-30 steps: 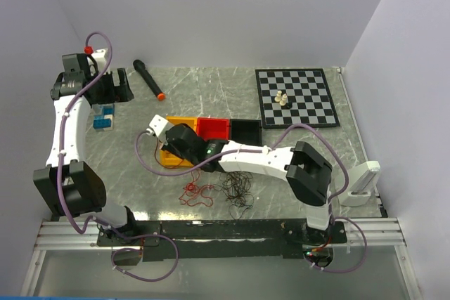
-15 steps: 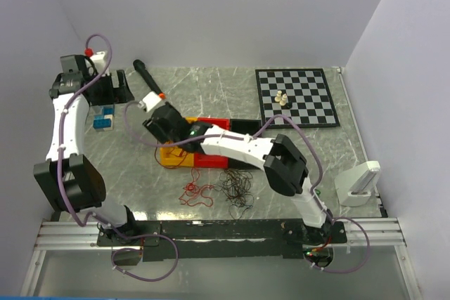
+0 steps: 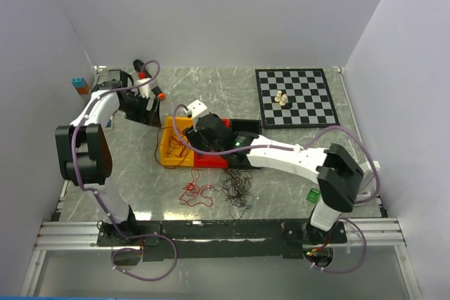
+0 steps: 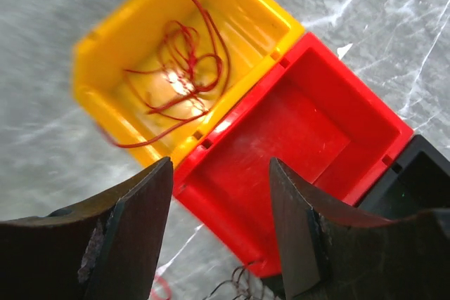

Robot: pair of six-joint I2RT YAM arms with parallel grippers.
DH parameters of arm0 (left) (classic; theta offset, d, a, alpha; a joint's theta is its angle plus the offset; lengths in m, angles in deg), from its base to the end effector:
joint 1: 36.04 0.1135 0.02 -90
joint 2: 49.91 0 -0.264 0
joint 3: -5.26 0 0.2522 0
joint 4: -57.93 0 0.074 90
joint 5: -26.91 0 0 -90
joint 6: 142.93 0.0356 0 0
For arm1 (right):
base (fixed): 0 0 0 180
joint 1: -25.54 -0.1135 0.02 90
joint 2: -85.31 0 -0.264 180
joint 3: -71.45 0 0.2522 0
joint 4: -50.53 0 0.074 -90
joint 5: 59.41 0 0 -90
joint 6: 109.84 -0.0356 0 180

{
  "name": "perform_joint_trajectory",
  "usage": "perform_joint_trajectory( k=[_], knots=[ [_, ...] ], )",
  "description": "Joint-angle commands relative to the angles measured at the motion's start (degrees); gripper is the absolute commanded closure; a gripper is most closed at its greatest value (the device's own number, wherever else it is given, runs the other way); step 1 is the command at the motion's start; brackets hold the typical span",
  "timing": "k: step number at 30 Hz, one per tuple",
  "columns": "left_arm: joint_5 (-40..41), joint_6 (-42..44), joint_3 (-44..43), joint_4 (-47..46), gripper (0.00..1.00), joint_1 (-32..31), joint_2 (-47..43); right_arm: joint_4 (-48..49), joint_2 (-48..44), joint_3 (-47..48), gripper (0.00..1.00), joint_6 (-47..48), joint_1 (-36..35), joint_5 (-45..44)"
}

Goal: Untangle the cables

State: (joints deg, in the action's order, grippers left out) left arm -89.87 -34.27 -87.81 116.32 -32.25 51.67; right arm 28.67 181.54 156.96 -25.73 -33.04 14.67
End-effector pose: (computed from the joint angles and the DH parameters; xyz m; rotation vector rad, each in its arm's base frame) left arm 0.3642 0.0080 0.2375 0.4645 2.5766 -0.5066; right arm 0.2104 0.3257 0.2707 -0.7995 1.9823 0.3706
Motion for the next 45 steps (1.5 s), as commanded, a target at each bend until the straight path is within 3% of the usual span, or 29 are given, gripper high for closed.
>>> perform_joint_trajectory(
  k=[1,3,8,10,16,19,23,27,39,43,45],
  knots=[
    [-1.96,6.39,-4.1,-1.64,0.18,0.6,3.88,4.15,-5.78,-1.7,0.37,-2.72,-0.3,0.81],
    [-2.04,7.44,-4.19,-1.99,0.23,0.6,4.94,3.7,-6.57,-1.7,0.37,-2.55,-0.74,0.72],
    [-4.59,11.65,-3.4,-1.03,0.48,0.6,4.77,2.83,-6.4,-1.52,0.38,-2.72,-0.91,0.72],
    [-4.68,14.47,-3.22,0.2,0.53,1.04,4.77,2.47,-6.31,-1.69,0.38,-2.9,-1.0,0.89],
    [-7.31,20.53,-4.01,4.77,0.48,3.15,7.31,2.12,-5.17,-1.26,0.38,-3.16,-1.0,1.42],
    [-7.4,21.6,-2.0,4.16,0.41,2.71,7.49,2.03,-4.73,-0.73,0.38,-3.16,-1.0,1.51],
    [-6.61,19.67,2.13,-1.98,0.21,0.96,5.65,1.86,-4.2,-0.29,0.38,-3.16,-1.0,1.6],
    [-7.75,18.52,2.93,-4.19,0.17,-0.45,5.64,2.03,-3.77,-0.29,0.39,-3.43,-1.0,1.6],
    [-6.79,14.57,4.77,-11.39,0.3,-2.82,7.76,1.95,-4.47,-1.78,0.41,-4.39,-1.0,1.42],
    [-4.95,14.13,7.23,-14.82,0.41,-3.44,7.58,1.95,-4.56,-2.31,0.43,-4.57,-1.0,1.51],
    [-4.24,14.04,8.37,-15.61,0.52,-3.44,7.67,1.95,-4.56,-2.57,0.44,-4.83,-1.0,1.51]
  ],
)
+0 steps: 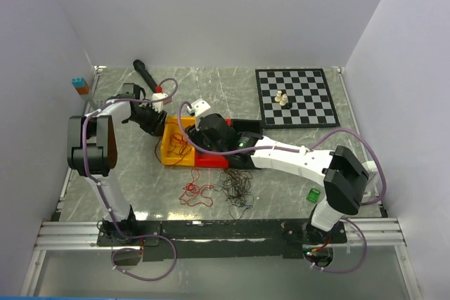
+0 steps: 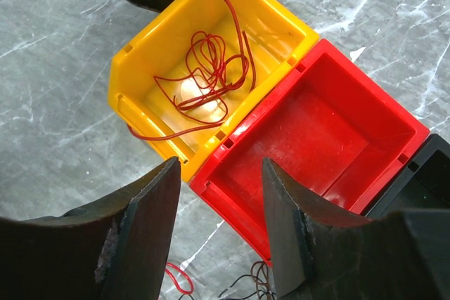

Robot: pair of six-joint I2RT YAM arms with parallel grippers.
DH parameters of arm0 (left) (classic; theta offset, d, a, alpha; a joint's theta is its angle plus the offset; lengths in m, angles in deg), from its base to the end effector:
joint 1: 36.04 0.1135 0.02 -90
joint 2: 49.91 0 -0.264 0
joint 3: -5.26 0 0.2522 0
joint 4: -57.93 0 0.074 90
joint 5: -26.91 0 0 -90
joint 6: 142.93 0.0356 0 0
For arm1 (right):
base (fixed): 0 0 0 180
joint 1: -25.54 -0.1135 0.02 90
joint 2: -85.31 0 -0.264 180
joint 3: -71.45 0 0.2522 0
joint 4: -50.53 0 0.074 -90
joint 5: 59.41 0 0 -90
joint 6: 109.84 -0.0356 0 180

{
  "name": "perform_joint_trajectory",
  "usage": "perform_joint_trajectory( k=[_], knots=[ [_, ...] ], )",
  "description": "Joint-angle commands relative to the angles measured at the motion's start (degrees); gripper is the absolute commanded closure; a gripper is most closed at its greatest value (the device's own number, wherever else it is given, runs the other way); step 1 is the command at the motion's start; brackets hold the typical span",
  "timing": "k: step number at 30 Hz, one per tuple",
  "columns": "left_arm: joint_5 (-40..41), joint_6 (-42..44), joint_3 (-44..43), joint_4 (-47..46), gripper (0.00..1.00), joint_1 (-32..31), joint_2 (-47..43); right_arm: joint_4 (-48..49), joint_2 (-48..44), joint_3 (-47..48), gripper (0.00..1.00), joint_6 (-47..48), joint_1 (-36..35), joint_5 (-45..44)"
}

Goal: Untangle the cables

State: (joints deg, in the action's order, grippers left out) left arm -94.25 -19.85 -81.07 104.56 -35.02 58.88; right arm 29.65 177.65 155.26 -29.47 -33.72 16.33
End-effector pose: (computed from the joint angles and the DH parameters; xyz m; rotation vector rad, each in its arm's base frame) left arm 0.3757 -0.0117 0.1695 0.8421 2.4491 -0.5495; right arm 0.1991 0.3176 0.2866 -0.7408 1.9671 0.4765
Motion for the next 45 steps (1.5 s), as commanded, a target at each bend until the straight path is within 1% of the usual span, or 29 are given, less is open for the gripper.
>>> perform_joint_trajectory(
  k=[1,2,4,5,6,9,15,20,21,22,23,28,32,36,38,43,45],
  knots=[
    [0.83,-0.56,2.08,-4.64,0.6,-0.66,0.54,0.88,-0.75,-1.13,0.44,-1.27,-0.32,-0.15],
    [1.53,-0.65,2.7,-5.08,0.7,-0.58,0.72,0.87,-0.84,-1.22,0.44,-1.44,-0.32,-0.07],
    [3.55,-0.91,3.66,-5.79,0.85,-0.66,0.81,0.96,-0.93,-1.48,0.45,-1.71,-0.32,0.02],
    [4.43,-1.09,4.1,-6.05,0.9,-2.06,0.55,0.96,-1.02,-1.49,0.45,-1.71,-0.32,0.11],
    [5.48,-1.18,4.54,-6.4,0.94,-2.16,0.37,0.96,-1.02,-1.4,0.46,-1.71,-0.32,0.11],
    [7.6,-1.44,6.65,-7.63,0.99,-2.16,-1.03,1.05,-0.93,-1.05,0.47,-1.71,-0.32,0.37],
    [10.85,-2.93,9.82,-8.87,0.99,-1.98,-5.43,1.05,-0.84,-0.61,0.5,-1.71,-0.68,0.55],
    [11.03,-6.18,8.33,-6.5,0.99,-1.19,-9.56,1.05,-1.19,-0.87,0.52,-1.8,-0.94,0.38],
    [10.51,-6.79,7.72,-5.54,0.99,-1.19,-10.35,1.05,-1.37,-1.04,0.52,-1.8,-1.03,0.37],
    [10.07,-7.5,7.1,-4.92,0.99,0.55,-10.96,1.05,-1.45,-1.22,0.52,-1.8,-1.03,0.2],
    [9.72,-8.11,6.49,-3.96,0.99,0.91,-11.67,1.14,-1.54,-1.31,0.52,-1.88,-1.11,0.29],
    [6.99,-10.84,2.54,0.97,0.99,1.71,-15.18,1.23,-1.81,-1.31,0.53,-1.97,-1.12,0.11],
    [1.91,-15.49,-2.03,5.01,0.99,1.45,-18.61,1.31,-2.16,-1.4,0.53,-2.15,-1.12,-0.5],
    [-0.66,-21.29,-5.99,5.37,0.99,-0.66,-21.25,1.4,-2.86,-1.84,0.53,-2.41,-1.12,-1.03],
    [-0.66,-23.93,-6.61,4.58,0.99,-3.47,-22.22,1.31,-3.12,-2.1,0.53,-2.59,-1.12,-1.47],
    [4.34,-27.8,-6.09,2.39,0.99,-9.27,-22.22,0.96,-4.27,-3.24,0.53,-2.94,-0.85,-2.09],
    [5.31,-29.03,-5.12,1.42,0.99,-10.24,-21.78,0.96,-4.71,-3.77,0.53,-3.29,-0.59,-2.26]
  ],
)
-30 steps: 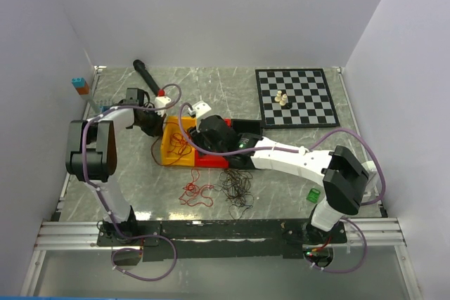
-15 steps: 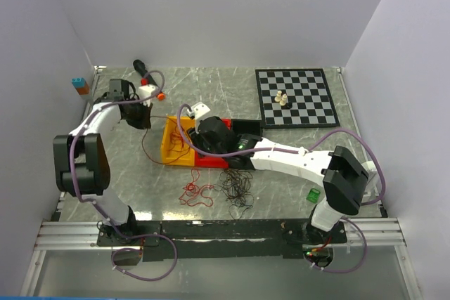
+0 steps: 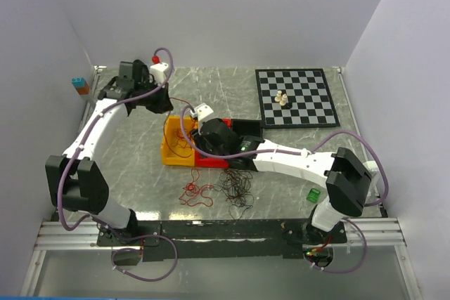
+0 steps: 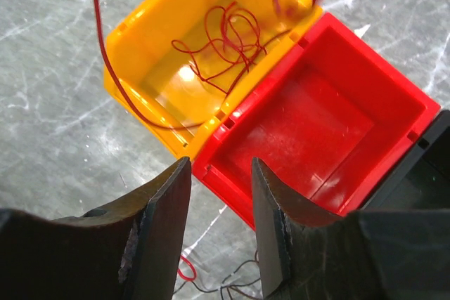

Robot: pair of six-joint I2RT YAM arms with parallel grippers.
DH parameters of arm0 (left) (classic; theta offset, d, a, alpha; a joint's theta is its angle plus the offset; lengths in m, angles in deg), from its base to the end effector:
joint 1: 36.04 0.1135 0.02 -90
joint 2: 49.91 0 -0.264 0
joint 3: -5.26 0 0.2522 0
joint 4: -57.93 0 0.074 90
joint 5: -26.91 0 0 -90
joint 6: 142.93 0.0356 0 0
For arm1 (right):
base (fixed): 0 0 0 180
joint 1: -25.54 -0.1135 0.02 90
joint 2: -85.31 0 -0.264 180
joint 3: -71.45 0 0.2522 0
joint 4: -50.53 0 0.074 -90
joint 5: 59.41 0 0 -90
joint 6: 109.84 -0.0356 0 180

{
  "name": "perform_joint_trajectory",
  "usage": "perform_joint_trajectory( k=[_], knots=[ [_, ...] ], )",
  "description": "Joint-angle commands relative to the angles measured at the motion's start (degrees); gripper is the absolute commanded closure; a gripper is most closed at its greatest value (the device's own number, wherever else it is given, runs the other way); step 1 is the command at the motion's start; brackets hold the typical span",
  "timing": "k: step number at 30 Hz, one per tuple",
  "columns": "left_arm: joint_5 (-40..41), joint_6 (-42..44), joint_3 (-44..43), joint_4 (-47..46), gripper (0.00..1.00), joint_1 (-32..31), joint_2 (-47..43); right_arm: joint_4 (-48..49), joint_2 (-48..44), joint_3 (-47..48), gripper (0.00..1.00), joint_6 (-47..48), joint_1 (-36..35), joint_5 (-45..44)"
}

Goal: Untangle the cables

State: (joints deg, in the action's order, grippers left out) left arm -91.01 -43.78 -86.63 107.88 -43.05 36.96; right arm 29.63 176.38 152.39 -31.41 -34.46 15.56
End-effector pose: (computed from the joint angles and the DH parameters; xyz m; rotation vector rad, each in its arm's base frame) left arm 0.3270 -0.0570 0.3247 0.5565 2.2372 -0.5522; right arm 0.1910 0.3124 0.2772 -0.7260 2.0002 0.4745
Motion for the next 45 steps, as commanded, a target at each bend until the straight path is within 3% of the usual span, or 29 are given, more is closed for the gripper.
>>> perform_joint_trajectory(
  k=[1,8,19,35,42,45],
  knots=[
    [2.52,-5.89,1.3,-3.3,0.99,-2.66,0.05,0.9,-3.61,-1.17,0.53,-1.43,0.33,-1.5],
    [1.38,-8.8,9.82,-15.78,0.99,-3.45,-2.76,1.07,-4.41,-1.79,0.53,-2.22,1.21,-1.23],
    [6.56,-5.55,21.17,-28.7,0.99,-3.28,-4.42,-0.42,-2.3,0.58,0.55,-5.82,4.37,-3.7],
    [6.48,-7.21,24.42,-38.82,0.99,-4.24,-2.76,-0.42,12.99,15.26,0.7,-12.94,8.06,5.0],
    [4.98,-7.48,25.92,-39.79,0.89,-4.51,0.4,-0.51,16.33,16.41,0.72,-13.65,8.15,7.03],
    [4.37,-7.04,26.01,-39.35,0.74,-4.51,0.93,-0.42,16.95,16.58,0.73,-13.65,8.33,7.73]
  ],
)
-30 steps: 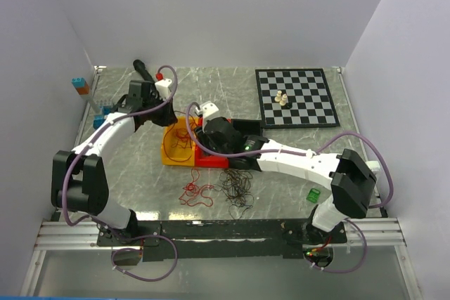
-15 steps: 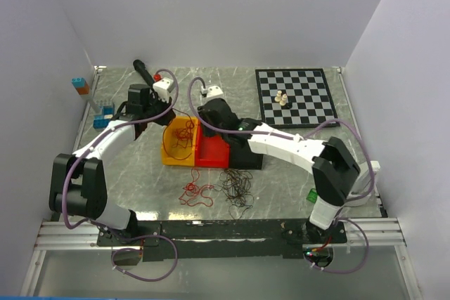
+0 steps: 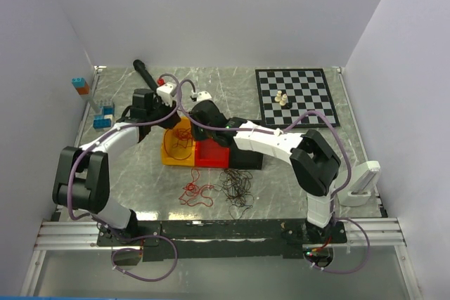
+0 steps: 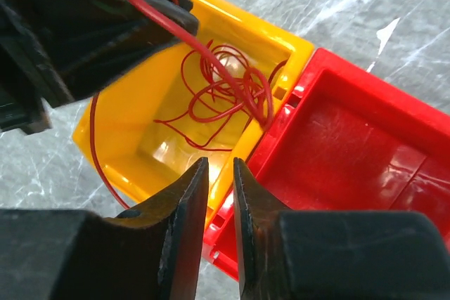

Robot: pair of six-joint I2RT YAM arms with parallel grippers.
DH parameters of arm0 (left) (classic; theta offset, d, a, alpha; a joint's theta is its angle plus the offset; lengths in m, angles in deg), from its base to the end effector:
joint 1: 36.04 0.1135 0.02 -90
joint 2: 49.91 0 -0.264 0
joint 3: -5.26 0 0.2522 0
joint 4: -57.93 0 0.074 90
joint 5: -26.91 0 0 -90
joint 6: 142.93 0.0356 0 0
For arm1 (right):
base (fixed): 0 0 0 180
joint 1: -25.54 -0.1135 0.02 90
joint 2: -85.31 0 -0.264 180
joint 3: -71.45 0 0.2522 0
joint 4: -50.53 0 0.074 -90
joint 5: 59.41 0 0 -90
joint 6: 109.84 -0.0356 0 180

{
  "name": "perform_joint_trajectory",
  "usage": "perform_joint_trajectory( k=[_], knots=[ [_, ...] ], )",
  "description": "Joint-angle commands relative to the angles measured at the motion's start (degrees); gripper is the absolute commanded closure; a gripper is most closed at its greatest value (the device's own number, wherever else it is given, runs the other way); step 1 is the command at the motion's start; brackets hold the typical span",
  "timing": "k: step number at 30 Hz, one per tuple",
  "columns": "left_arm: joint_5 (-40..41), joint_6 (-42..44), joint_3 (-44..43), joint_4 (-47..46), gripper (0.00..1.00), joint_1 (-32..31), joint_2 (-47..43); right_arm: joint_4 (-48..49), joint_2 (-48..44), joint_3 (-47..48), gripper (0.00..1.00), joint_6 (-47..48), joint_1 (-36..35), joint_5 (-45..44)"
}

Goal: Untangle the cables

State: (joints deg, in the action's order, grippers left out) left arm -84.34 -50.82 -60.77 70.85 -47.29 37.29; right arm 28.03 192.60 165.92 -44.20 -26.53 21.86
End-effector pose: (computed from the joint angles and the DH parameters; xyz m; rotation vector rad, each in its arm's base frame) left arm 0.3222 -0.0772 0.2260 0.4627 2.1107 -0.4930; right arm 0.2707 0.3386 0.2465 -0.4504 2.1950 0.5818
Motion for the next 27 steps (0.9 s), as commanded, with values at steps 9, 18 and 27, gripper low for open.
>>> perform_joint_trajectory(
  k=[9,18,27],
  knots=[
    [-8.0,2.28,-3.09,9.88,0.23,0.61,-4.04,0.91,0.82,2.7,0.75,0.19,0.39,3.46],
    [-18.98,-1.05,-12.49,23.59,0.03,10.61,-5.29,1.52,-6.37,-5.54,0.66,-0.42,0.31,3.63],
    [-16.21,-1.05,-18.67,28.36,0.03,18.98,-5.36,-1.02,-19.03,-15.84,0.34,3.87,-6.89,0.47]
  ],
)
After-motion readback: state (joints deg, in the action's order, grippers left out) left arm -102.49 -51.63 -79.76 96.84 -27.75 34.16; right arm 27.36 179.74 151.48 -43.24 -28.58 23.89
